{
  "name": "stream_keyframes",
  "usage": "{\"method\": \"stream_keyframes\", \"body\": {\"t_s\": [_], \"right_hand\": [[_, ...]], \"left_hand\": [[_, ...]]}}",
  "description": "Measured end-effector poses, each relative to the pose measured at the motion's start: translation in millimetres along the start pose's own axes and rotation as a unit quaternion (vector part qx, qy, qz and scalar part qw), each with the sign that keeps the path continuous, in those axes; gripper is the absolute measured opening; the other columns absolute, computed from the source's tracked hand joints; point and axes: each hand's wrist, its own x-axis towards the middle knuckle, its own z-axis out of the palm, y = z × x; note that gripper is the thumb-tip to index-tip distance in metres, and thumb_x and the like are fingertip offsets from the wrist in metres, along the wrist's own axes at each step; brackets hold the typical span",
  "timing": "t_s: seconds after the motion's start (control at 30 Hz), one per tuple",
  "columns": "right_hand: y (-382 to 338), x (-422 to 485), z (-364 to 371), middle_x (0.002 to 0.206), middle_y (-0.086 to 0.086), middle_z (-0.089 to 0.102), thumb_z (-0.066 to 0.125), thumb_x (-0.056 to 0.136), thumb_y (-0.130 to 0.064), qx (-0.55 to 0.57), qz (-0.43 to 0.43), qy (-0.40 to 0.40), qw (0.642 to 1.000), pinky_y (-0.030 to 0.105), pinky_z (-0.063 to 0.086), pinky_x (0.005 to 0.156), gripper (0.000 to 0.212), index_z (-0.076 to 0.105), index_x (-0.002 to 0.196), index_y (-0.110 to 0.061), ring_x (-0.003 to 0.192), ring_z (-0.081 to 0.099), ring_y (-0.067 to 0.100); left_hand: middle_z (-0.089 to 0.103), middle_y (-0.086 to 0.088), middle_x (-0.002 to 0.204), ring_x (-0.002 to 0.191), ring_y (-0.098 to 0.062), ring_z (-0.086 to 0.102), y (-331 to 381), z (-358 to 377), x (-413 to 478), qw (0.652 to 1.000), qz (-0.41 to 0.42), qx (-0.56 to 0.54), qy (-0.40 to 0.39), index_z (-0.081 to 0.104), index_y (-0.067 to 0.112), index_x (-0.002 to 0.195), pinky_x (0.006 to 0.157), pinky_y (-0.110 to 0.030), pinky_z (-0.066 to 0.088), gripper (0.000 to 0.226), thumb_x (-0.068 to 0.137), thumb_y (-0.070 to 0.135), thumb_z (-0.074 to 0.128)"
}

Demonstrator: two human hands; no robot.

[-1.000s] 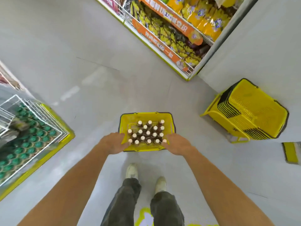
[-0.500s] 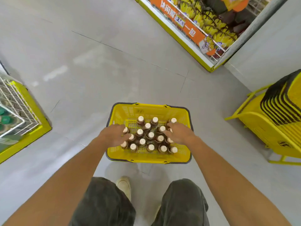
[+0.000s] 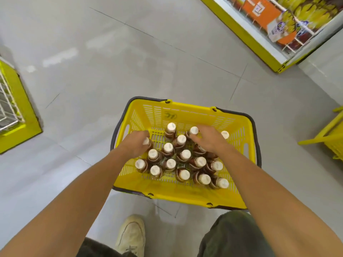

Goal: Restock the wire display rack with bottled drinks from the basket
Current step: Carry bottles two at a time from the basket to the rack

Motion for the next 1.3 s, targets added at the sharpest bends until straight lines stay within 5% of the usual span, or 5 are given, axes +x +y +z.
{"method": "stream_keyframes", "body": {"t_s": [0.2,0.4,0.8,1.07,1.3], "right_hand": [[7,14,14,0.091,0.009,0.069,0.067,0.094,-0.053,0.075,0.003,0.079,0.994,0.042,0.047,0.070,0.037,0.063,0.095,-0.016,0.088,0.063,0.034],[1,-9,-7,0.078,0.004,0.065,0.072,0.095,-0.038,0.176,-0.014,0.139,0.974,0.042,0.043,0.068,0.026,0.066,0.094,-0.013,0.076,0.059,0.028],[-192,-183,-339,0.098,-0.004,0.074,0.072,0.097,-0.026,0.291,-0.111,0.137,0.940,0.013,0.050,0.080,0.018,0.073,0.109,-0.013,0.088,0.066,-0.004],[-350,-324,-552,0.097,-0.010,0.074,0.071,0.098,-0.026,0.251,-0.227,0.133,0.932,0.008,0.047,0.077,0.014,0.072,0.107,-0.015,0.089,0.068,-0.006],[-490,-406,-605,0.094,0.006,0.074,0.071,0.095,-0.033,0.244,-0.326,0.102,0.908,0.037,0.054,0.078,0.021,0.072,0.102,-0.013,0.091,0.070,0.025]], "left_hand": [[0.072,-0.004,0.090,0.087,-0.030,0.067,-3,7,17,0.983,-0.011,-0.141,0.119,0.069,0.017,0.096,0.069,-0.040,0.051,0.021,0.080,0.031,0.073],[0.073,-0.004,0.087,0.088,-0.027,0.070,11,-15,12,0.941,0.017,-0.291,0.170,0.071,0.014,0.089,0.078,-0.047,0.057,0.017,0.077,0.023,0.078],[0.072,-0.007,0.091,0.074,0.007,0.066,140,-360,-191,0.897,0.071,-0.403,0.167,0.070,0.009,0.099,0.080,-0.017,0.055,0.026,0.081,-0.007,0.079],[0.077,-0.006,0.093,0.082,-0.011,0.072,199,-583,-397,0.859,0.063,-0.450,0.236,0.070,0.014,0.096,0.086,-0.038,0.058,0.028,0.078,-0.005,0.079],[0.075,-0.025,0.105,0.104,-0.040,0.072,184,-657,-542,0.810,0.053,-0.478,0.335,0.069,0.010,0.100,0.096,-0.053,0.055,0.026,0.078,-0.004,0.073]]}}
